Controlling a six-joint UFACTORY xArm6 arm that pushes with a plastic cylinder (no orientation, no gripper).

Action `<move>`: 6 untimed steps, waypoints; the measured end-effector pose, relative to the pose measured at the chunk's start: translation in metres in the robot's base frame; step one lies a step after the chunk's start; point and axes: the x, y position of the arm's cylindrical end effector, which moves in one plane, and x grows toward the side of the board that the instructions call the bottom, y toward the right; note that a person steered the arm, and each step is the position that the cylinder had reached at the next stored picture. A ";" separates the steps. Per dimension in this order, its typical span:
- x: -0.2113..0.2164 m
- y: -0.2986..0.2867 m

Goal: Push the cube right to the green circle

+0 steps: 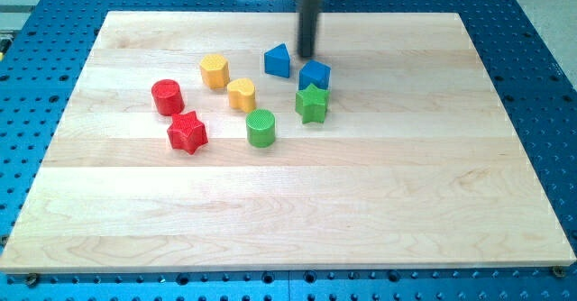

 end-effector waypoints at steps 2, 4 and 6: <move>0.016 0.048; 0.062 0.036; 0.092 0.014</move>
